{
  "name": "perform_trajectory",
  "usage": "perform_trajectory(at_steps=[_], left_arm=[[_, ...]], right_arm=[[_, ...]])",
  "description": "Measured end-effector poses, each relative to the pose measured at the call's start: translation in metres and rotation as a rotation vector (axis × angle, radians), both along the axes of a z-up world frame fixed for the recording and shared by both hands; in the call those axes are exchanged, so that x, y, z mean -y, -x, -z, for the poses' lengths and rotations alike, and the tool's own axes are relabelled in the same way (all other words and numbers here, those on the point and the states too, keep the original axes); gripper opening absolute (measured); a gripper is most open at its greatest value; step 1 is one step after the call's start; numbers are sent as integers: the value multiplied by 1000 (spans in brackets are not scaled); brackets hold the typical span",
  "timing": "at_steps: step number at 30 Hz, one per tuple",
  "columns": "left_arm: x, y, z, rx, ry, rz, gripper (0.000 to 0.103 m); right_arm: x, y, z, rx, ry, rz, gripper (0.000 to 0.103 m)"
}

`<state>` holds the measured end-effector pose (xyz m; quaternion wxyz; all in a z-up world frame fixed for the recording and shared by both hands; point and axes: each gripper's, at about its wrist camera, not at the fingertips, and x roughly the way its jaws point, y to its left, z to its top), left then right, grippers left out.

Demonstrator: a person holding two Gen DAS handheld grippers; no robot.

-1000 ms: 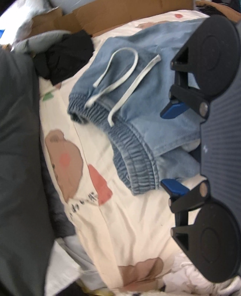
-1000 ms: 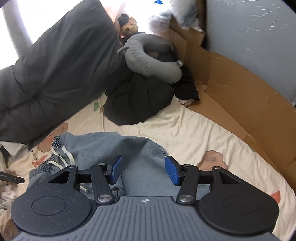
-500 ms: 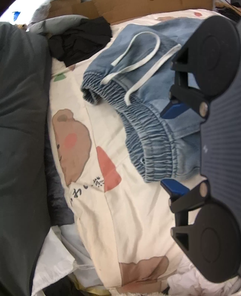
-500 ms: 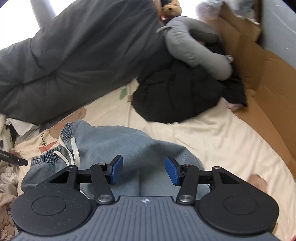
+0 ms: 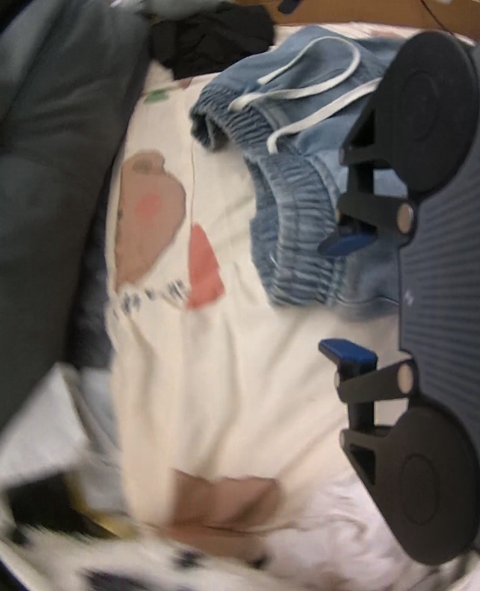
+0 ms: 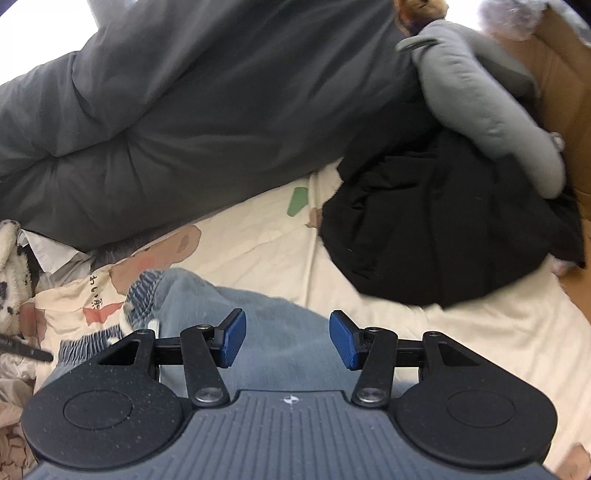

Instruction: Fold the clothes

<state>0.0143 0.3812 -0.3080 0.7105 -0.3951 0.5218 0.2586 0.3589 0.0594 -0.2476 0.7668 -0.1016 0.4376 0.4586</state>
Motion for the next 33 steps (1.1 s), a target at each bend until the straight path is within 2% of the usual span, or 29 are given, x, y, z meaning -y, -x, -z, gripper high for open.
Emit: perform_trajectory(at_steps=[7, 14, 17, 20, 26, 29, 31, 32, 33], left_arm=[[5, 14, 17, 13, 36, -45, 50], [11, 0, 35, 29, 56, -40, 54], [15, -12, 42, 10, 0, 48, 63], [16, -12, 49, -4, -11, 52, 70], [26, -8, 49, 20, -57, 69, 66], [33, -9, 51, 38, -89, 108, 66], [34, -9, 55, 47, -87, 108, 66], [32, -8, 56, 55, -74, 92, 64], [32, -8, 57, 64, -60, 92, 53]], right_arm=[[-43, -15, 14, -2, 44, -73, 57], [-74, -30, 35, -7, 99, -110, 57], [-89, -35, 47, -16, 110, -124, 57], [-102, -34, 58, -29, 134, -166, 57], [-123, -22, 75, -32, 180, -260, 57], [-129, -16, 81, -41, 207, -289, 57], [-130, -11, 84, -33, 225, -316, 57], [-129, -8, 86, -23, 235, -329, 57], [-128, -6, 87, -12, 245, -341, 58]])
